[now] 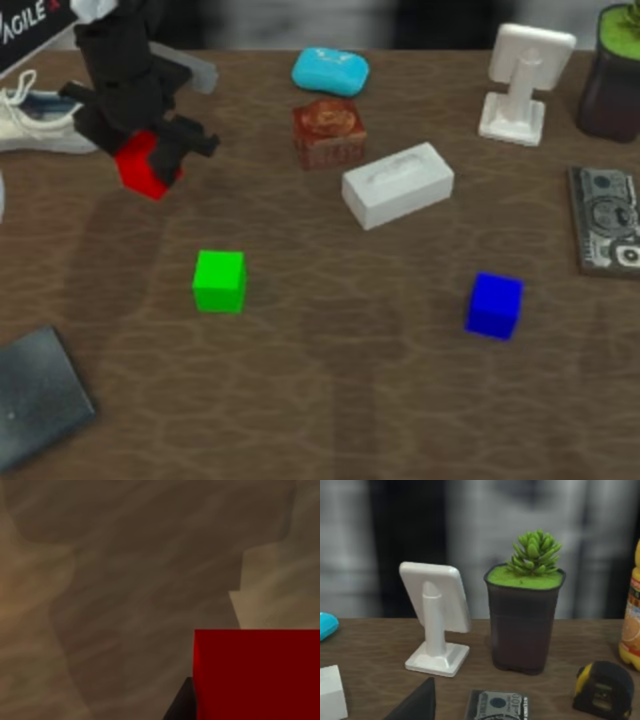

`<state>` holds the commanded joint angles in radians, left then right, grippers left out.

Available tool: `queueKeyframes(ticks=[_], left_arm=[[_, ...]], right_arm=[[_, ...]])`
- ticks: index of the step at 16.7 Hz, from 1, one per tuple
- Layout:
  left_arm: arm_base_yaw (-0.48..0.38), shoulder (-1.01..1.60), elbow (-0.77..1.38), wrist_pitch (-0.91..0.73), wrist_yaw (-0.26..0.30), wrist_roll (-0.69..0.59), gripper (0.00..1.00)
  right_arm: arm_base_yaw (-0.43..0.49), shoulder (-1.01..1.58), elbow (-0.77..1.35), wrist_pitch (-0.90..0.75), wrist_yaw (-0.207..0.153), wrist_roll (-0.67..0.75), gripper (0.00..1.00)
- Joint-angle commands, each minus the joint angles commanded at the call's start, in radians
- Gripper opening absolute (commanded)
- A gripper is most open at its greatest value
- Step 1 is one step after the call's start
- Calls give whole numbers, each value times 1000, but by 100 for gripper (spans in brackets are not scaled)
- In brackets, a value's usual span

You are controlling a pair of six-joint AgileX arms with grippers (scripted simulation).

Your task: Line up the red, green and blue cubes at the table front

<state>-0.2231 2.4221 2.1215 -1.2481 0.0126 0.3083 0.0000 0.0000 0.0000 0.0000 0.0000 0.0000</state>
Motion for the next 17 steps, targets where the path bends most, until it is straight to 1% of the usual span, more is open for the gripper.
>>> queueKeyframes(ticks=[2, 5, 8, 13, 15, 17], left_arm=[[-20, -21, -28, 9, -1, -34, 0], [-89, -99, -136, 40, -6, -161, 0], [-187, -214, -302, 83, -11, -370, 0], [-372, -436, -643, 166, -20, -794, 0], [-435, -519, -755, 200, -24, -915, 0], [-481, -583, -830, 227, -27, -994, 0]], right_arm=[[0, 0, 0, 0, 0, 0, 100], [0, 0, 0, 0, 0, 0, 100], [0, 0, 0, 0, 0, 0, 100], [0, 0, 0, 0, 0, 0, 100], [0, 0, 0, 0, 0, 0, 100], [0, 0, 0, 0, 0, 0, 100]])
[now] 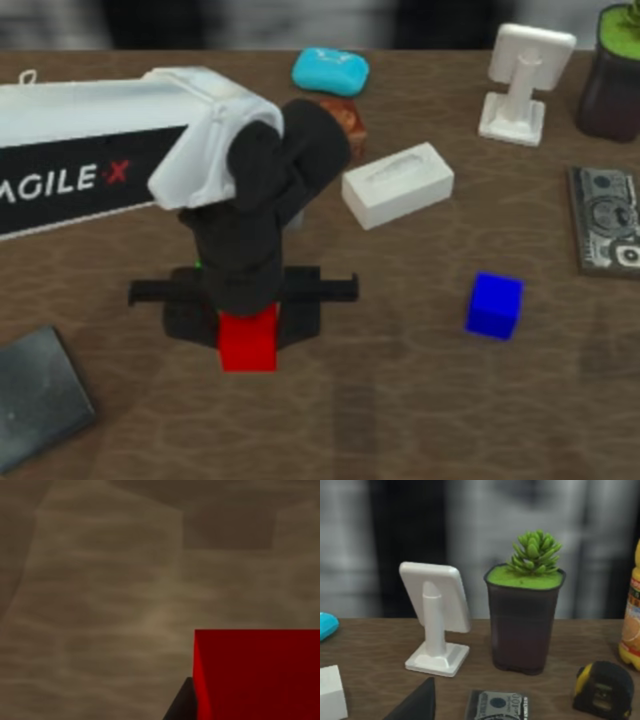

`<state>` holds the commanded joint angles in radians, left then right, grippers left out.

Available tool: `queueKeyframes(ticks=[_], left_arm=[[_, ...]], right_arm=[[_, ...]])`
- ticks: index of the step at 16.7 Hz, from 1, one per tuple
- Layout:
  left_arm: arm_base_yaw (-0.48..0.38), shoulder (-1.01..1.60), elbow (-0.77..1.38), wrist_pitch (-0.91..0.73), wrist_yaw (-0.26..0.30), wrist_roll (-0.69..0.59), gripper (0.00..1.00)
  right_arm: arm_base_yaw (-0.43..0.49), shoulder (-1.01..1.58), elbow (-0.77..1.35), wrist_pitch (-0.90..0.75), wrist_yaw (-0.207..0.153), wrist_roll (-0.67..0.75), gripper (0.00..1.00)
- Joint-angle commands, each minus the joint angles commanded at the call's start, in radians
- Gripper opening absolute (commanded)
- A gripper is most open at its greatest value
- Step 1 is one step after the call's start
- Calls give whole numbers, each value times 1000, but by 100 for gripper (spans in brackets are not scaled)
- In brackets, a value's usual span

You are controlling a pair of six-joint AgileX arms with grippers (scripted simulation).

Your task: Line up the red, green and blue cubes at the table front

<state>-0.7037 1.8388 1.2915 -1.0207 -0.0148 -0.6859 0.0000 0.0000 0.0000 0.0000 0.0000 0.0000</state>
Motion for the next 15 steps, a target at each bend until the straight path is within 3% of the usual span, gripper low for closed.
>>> queueKeyframes(ticks=[8, 15], left_arm=[[-20, -26, -46, 30, -2, -35, 0], [-19, 73, -180, 272, -2, -32, 0]], right_arm=[[0, 0, 0, 0, 0, 0, 100], [0, 0, 0, 0, 0, 0, 100]])
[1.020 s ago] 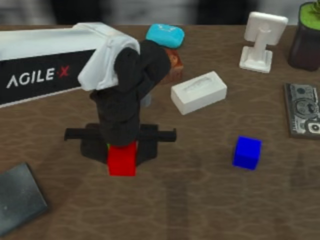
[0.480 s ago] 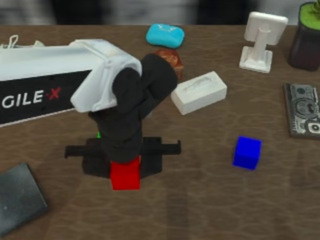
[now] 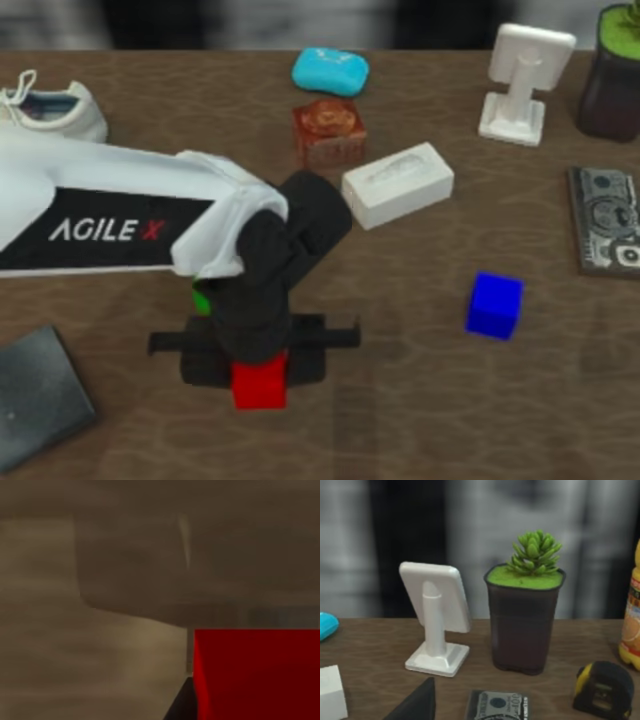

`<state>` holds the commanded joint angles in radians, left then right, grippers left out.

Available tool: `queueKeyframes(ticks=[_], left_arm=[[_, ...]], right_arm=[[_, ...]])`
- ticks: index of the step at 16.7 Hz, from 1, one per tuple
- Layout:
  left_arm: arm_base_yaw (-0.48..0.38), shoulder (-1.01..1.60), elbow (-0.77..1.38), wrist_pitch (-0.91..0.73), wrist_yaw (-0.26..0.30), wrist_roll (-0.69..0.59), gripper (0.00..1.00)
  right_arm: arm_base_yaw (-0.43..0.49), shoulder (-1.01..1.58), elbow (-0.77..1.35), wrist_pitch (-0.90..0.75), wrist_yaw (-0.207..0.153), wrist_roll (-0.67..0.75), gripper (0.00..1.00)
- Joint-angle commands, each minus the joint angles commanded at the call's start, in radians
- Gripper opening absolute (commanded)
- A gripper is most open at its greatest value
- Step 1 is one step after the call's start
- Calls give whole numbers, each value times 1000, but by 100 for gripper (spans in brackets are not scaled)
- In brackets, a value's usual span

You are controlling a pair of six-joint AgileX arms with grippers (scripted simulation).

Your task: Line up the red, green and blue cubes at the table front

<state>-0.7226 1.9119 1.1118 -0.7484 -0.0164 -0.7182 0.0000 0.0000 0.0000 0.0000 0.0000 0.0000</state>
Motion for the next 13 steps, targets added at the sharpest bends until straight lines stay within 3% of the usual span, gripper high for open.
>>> queueKeyframes(ticks=[5, 13], left_arm=[[0, 7, -8, 12, 0, 0, 0], [0, 7, -8, 12, 0, 0, 60]], right_arm=[[0, 0, 0, 0, 0, 0, 100], [0, 0, 0, 0, 0, 0, 100]])
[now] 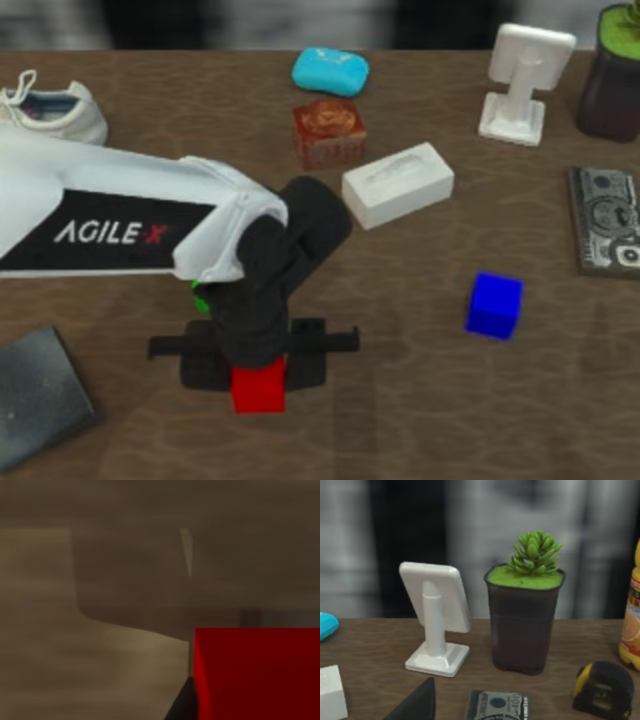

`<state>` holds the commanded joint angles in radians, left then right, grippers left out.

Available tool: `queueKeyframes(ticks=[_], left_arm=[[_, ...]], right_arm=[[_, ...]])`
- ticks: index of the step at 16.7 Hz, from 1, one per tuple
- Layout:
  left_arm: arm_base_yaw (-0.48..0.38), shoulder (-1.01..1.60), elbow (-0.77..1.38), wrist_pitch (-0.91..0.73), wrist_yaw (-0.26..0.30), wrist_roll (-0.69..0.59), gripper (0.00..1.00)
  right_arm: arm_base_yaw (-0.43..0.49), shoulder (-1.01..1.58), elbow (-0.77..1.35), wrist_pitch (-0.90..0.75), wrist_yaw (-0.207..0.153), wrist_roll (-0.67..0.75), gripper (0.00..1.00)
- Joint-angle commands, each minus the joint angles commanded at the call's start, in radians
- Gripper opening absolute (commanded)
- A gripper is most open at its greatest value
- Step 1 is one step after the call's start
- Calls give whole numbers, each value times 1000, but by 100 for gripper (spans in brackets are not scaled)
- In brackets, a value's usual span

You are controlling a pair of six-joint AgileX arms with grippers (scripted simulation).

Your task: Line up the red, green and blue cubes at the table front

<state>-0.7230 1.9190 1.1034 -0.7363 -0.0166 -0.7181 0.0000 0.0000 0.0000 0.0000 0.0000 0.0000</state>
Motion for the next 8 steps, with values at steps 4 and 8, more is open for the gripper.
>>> queueKeyframes(ticks=[4, 8], left_arm=[[0, 0, 0, 0, 0, 0, 90], [0, 0, 0, 0, 0, 0, 100]], right_arm=[[0, 0, 0, 0, 0, 0, 100], [0, 0, 0, 0, 0, 0, 100]])
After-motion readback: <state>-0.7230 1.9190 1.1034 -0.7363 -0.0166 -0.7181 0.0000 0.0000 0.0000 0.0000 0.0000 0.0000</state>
